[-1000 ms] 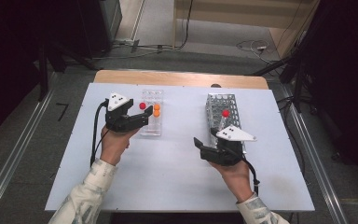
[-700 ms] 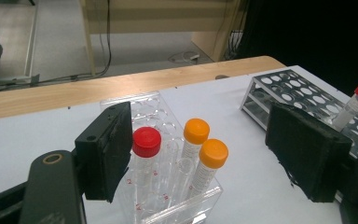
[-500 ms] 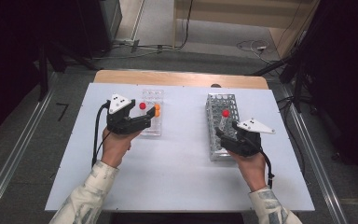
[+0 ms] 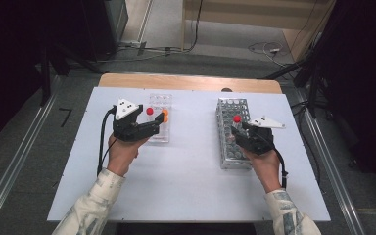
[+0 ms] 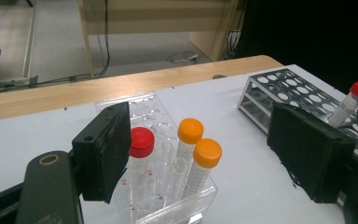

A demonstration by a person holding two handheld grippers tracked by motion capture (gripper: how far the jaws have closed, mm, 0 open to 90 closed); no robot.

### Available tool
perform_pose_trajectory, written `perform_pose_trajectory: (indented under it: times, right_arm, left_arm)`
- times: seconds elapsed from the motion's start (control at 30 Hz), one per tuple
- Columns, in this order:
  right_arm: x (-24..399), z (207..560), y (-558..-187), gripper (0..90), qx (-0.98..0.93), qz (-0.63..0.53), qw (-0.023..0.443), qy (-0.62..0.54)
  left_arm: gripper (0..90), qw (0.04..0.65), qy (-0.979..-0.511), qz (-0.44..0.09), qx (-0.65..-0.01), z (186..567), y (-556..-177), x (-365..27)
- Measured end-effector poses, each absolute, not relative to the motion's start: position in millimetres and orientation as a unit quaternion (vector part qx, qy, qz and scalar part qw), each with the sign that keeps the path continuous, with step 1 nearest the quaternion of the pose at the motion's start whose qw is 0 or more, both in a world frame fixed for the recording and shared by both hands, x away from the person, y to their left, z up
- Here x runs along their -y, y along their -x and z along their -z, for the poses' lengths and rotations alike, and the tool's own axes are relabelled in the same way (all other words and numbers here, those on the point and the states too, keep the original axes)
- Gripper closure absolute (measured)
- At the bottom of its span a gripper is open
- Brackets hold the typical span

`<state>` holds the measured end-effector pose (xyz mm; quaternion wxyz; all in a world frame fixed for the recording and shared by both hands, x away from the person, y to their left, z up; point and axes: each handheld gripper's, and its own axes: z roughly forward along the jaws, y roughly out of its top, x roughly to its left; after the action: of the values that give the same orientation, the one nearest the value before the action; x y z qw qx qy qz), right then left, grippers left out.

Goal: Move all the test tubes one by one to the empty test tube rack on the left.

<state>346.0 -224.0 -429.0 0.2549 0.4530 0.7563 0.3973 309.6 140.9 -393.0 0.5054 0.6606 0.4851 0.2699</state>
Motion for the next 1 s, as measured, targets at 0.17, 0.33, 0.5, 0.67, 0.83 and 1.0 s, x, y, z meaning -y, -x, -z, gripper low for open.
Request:
perform_pose_trajectory:
  times: [0.17, 0.33, 0.5, 0.67, 0.83, 1.0]
  right_arm:
    - [217.8, 430.0, -351.3, 55.7, -0.762, -0.383, 0.253, -0.458]
    - [211.9, 429.9, -355.4, 59.8, -0.762, -0.373, 0.255, -0.464]
    - [206.1, 430.3, -361.6, 63.7, -0.766, -0.345, 0.258, -0.478]
    - [204.9, 431.0, -366.2, 66.5, -0.769, -0.327, 0.251, -0.488]
    - [202.3, 431.6, -366.6, 71.1, -0.772, -0.318, 0.257, -0.486]
    - [204.3, 430.9, -365.6, 71.5, -0.767, -0.326, 0.259, -0.488]
  left_arm:
    - [22.1, 0.505, -0.661, -0.270, -0.484, 393.2, -309.7, -140.1]
    - [22.1, 0.504, -0.662, -0.270, -0.486, 394.3, -310.4, -139.6]
    - [22.2, 0.503, -0.663, -0.268, -0.485, 394.8, -310.0, -138.9]
    - [22.3, 0.503, -0.664, -0.268, -0.484, 395.2, -309.8, -138.1]
    - [22.3, 0.502, -0.665, -0.268, -0.484, 395.5, -309.4, -137.6]
    - [22.4, 0.502, -0.666, -0.267, -0.483, 395.9, -309.0, -136.7]
